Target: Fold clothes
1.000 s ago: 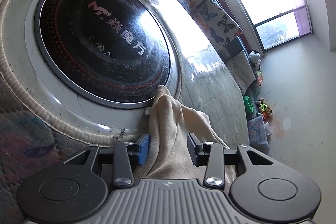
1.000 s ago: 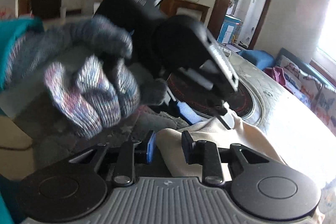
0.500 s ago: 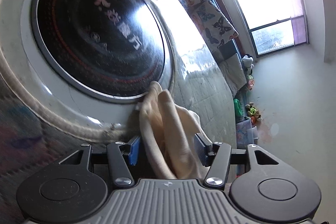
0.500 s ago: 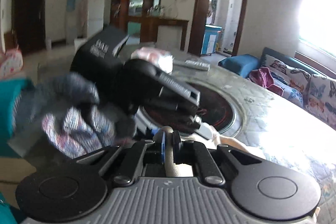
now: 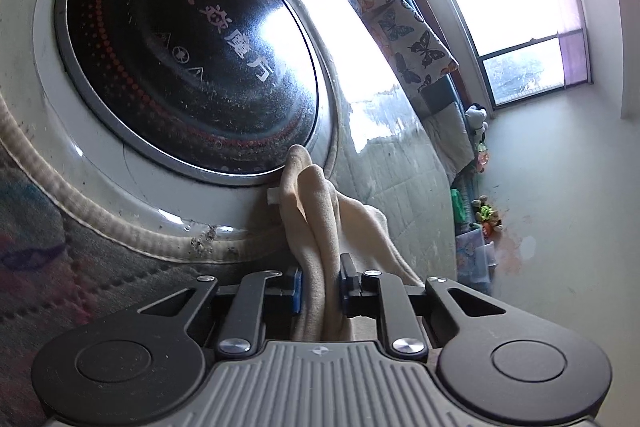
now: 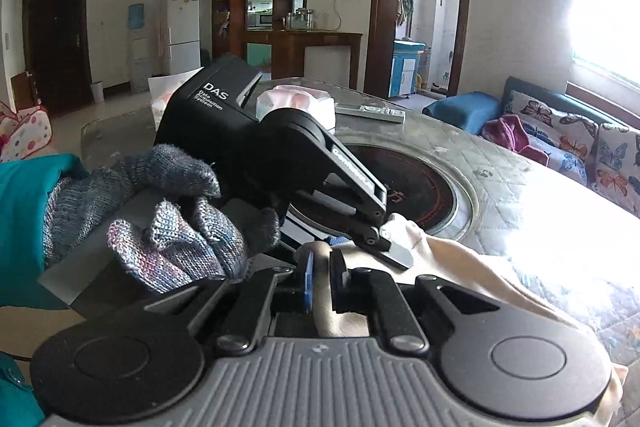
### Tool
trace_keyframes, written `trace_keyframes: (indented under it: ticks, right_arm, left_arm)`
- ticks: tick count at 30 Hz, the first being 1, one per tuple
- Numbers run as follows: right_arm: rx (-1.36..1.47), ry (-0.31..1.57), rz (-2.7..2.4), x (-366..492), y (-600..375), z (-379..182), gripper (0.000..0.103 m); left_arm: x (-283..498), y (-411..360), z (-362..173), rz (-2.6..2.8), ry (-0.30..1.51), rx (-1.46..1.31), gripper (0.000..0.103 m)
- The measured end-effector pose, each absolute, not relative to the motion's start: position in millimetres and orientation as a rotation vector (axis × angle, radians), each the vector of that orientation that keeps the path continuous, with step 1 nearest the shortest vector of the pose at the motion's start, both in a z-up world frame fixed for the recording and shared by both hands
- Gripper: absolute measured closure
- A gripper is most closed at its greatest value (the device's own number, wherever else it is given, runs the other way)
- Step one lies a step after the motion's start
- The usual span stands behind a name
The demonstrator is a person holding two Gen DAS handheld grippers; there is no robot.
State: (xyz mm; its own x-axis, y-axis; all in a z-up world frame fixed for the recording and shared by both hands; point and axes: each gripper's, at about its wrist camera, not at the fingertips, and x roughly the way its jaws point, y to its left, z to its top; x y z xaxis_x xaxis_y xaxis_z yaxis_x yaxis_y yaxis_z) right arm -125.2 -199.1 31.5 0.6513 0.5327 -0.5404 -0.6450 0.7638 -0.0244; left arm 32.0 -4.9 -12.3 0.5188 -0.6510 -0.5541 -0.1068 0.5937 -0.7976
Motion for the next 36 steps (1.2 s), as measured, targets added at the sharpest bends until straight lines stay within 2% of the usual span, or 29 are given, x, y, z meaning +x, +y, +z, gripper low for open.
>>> trace_keyframes:
  ticks: [3, 5, 7, 11, 13, 15, 19, 29, 36]
  right_arm:
    - [-0.185, 0.543, 0.642, -130.6, -211.7, 34.5, 0.093]
    - [-0.164, 0.549, 0.594, -132.9, -223.7, 36.3, 0.089]
    - [-0.14, 0.565, 0.523, -130.2, -241.3, 36.0, 0.079]
    - [-0.078, 0.611, 0.364, -122.2, -282.9, 29.1, 0.074]
    - [-0.04, 0.627, 0.285, -117.5, -303.1, 25.8, 0.067]
    - [-0.006, 0.633, 0.222, -113.8, -324.4, 20.3, 0.066]
    - [0.053, 0.643, 0.146, -110.4, -358.5, 6.0, 0.052]
    - [0.21, 0.686, 0.122, -95.8, -408.3, -24.2, 0.049]
    - [0.239, 0.682, 0.159, -92.9, -414.1, -25.4, 0.05]
  left_arm:
    - [31.7, -6.8, -12.1, -0.383, 0.991, -0.879, 0.085]
    - [31.8, -7.4, -11.7, -0.386, 0.987, -0.871, 0.085]
    - [31.3, -8.9, -11.0, -0.388, 0.984, -0.86, 0.085]
    - [31.0, -14.1, -8.0, -0.392, 0.973, -0.821, 0.084]
    - [30.4, -17.2, -5.9, -0.393, 0.966, -0.795, 0.084]
    - [29.5, -20.6, -3.7, -0.392, 0.958, -0.765, 0.084]
    - [26.7, -29.4, 1.3, -0.388, 0.941, -0.695, 0.083]
    - [12.0, -57.6, 15.1, -0.366, 0.896, -0.478, 0.083]
    - [3.3, -69.4, 18.4, -0.352, 0.878, -0.395, 0.083]
